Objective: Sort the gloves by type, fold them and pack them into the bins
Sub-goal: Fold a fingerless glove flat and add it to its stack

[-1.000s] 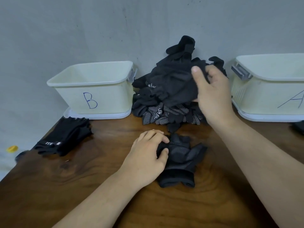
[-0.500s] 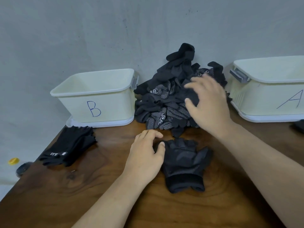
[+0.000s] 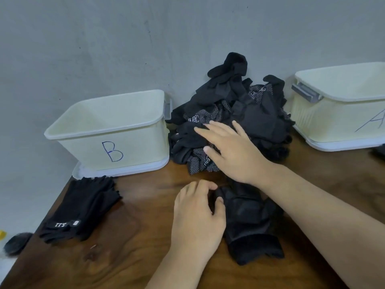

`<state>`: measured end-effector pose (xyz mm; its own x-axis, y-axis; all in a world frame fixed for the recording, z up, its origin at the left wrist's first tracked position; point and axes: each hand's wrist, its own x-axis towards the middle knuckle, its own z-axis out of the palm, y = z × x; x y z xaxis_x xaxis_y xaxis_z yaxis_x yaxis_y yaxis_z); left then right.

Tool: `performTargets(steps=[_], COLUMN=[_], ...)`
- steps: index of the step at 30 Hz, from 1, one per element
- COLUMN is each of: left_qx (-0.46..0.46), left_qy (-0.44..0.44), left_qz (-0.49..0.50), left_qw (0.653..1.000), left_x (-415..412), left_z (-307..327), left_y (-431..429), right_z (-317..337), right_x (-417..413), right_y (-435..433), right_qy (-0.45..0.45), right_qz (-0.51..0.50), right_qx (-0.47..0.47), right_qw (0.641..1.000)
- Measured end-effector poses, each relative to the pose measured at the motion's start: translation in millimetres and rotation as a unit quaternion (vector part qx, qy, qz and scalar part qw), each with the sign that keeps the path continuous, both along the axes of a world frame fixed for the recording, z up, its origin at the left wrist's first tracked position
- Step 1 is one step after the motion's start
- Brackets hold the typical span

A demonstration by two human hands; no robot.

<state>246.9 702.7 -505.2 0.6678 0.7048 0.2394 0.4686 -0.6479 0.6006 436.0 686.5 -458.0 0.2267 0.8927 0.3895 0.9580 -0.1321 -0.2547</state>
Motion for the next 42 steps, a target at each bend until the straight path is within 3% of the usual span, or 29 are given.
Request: performTargets(steps=[5, 8, 13, 17, 20, 24, 36, 42], left_qx=[0.009, 0.019, 0.002, -0.071, -0.127, -0.126, -0.103, -0.104], left_qy=[0.014, 0.014, 0.026, -0.013, -0.039, -0.066, -0.055, -0.045], left_qz=[0.001, 0.001, 0.011, 0.043, 0.071, 0.079, 0.095, 0.087], left_qw=[1.000, 1.000, 1.000, 0.996, 0.989, 0.987, 0.989, 0.990], left_x=[-1, -1, 2, 0, 0, 3, 6, 7], left_z=[-1, -1, 0, 6, 6, 4, 0, 0], left_y=[3, 2, 1, 1, 2, 4, 5, 6], right_z=[17, 24, 18, 8, 9, 14, 18, 24], right_x=[7, 10, 16, 16, 19, 21, 39, 30], right_y=[-13, -25, -29, -33, -37, -42, -14, 10], right_qy=[0.213, 0.261, 0.230, 0.159, 0.176, 0.197, 0.004, -0.072], right_qz=[0.024, 0.042, 0.045, 0.058, 0.091, 0.118, -0.035, 0.064], right_qx=[0.101, 0.156, 0.114, 0.085, 0.074, 0.094, 0.194, 0.066], right_qw=[0.972, 0.952, 0.965, 0.982, 0.977, 0.969, 0.980, 0.993])
